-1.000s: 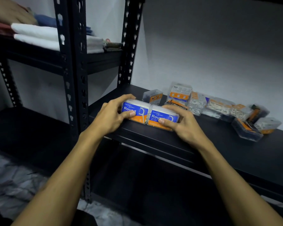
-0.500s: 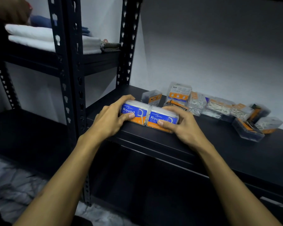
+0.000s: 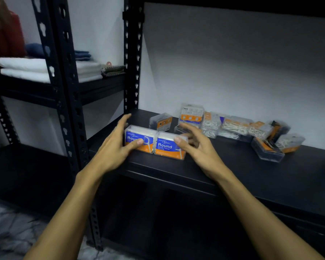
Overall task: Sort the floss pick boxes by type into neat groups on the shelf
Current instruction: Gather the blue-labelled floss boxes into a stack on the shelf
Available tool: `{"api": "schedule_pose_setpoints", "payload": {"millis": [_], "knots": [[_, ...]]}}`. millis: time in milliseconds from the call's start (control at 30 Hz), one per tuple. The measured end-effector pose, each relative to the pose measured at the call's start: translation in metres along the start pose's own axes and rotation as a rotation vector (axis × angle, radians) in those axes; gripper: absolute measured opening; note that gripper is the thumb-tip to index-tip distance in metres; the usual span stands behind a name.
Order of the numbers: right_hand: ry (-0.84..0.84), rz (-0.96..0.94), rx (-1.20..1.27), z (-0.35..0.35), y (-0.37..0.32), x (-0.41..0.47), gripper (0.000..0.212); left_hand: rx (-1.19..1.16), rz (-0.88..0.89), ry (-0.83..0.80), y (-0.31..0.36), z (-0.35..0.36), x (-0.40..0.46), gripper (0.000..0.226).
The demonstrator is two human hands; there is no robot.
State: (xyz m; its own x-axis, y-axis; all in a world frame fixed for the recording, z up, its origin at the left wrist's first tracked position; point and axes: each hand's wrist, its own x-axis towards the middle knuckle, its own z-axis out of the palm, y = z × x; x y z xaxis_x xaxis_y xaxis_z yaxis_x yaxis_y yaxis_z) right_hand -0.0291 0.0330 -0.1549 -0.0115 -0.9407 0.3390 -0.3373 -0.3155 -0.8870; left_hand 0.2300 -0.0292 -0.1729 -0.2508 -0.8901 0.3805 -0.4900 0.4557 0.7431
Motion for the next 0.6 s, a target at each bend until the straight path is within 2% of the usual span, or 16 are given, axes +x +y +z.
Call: {"api": "schedule_pose_setpoints", "payload": {"millis": [167,267,367,433,600], "knots": [[0.099,0.01,-0.213,-0.052,0.008,-0.003,0.047,0.088,0.103,0.079,0.034,-0.007,0.016,0.076],[0.214,-0.012,-0.47,-0.1,0.026,0.01,0.035,0.187,0.214,0.088,0.076,0.001,0.044,0.063],[0.313,-0.066,-0.808,-0.147,0.043,0.032,0.036,0.256,0.312,-0.005,0.121,0.029,0.081,0.053],[0.331,-0.027,-0.936,-0.166,0.047,0.044,0.04,0.326,0.343,-0.107,0.138,0.054,0.107,0.05],[0.192,0.056,-1.129,-0.185,0.063,0.057,0.046,0.547,0.258,-0.308,0.146,0.107,0.17,0.054]]}}
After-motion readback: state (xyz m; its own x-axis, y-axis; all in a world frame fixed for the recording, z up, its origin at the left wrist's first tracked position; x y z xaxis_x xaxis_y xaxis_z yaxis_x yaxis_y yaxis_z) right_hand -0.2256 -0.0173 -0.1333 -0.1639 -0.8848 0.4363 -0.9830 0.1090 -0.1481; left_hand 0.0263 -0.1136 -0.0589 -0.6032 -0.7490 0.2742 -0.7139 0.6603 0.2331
